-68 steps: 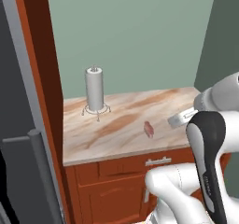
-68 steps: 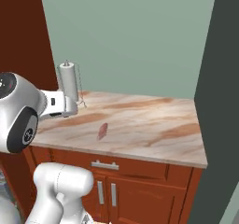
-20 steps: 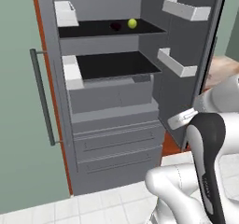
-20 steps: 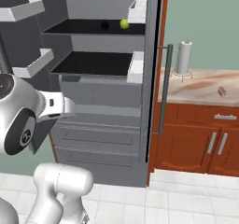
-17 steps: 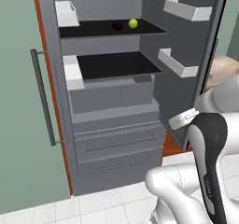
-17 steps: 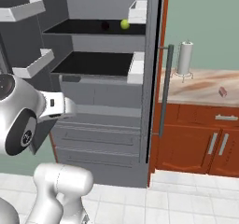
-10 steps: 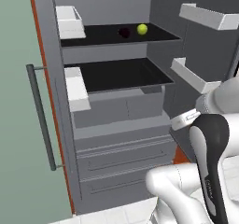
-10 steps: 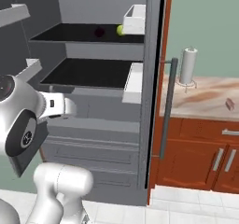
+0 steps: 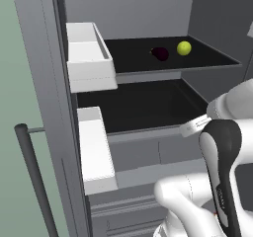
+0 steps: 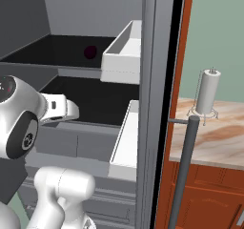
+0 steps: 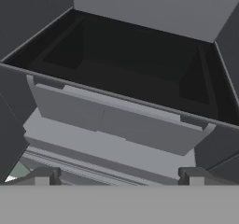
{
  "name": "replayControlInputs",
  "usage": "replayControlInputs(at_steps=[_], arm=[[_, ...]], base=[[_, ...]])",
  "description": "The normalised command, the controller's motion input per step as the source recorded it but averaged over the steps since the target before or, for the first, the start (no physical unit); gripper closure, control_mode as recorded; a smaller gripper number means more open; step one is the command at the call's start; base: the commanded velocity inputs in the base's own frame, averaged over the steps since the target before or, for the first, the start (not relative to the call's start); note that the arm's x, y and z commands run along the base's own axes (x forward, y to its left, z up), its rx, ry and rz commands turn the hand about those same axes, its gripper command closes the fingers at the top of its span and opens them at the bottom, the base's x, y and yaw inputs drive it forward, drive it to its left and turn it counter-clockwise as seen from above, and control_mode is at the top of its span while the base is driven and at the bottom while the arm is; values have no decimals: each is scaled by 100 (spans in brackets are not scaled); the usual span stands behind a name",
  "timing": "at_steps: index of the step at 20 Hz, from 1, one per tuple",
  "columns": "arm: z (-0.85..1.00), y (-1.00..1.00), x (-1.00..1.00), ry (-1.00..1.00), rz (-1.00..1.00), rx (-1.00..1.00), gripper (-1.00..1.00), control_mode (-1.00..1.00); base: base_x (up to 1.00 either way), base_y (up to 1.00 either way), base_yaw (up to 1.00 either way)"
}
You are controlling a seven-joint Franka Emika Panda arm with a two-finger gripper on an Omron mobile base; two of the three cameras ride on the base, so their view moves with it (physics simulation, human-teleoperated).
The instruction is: Open the fridge, remove the pear, eggplant, and steak, and place them on any counter.
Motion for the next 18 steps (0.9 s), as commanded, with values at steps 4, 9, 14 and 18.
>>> replayControlInputs(at_steps=[4, 9, 14, 18], arm=[[0, 0, 0, 0, 0, 0, -100, 100], [0, 0, 0, 0, 2, 0, -100, -100], [11, 0, 27, 0, 0, 0, -100, -100], [29, 0, 22, 0, -9, 0, -100, -100]], base=[[28, 1, 18], [-1, 6, 3], [0, 0, 0], [0, 0, 0]])
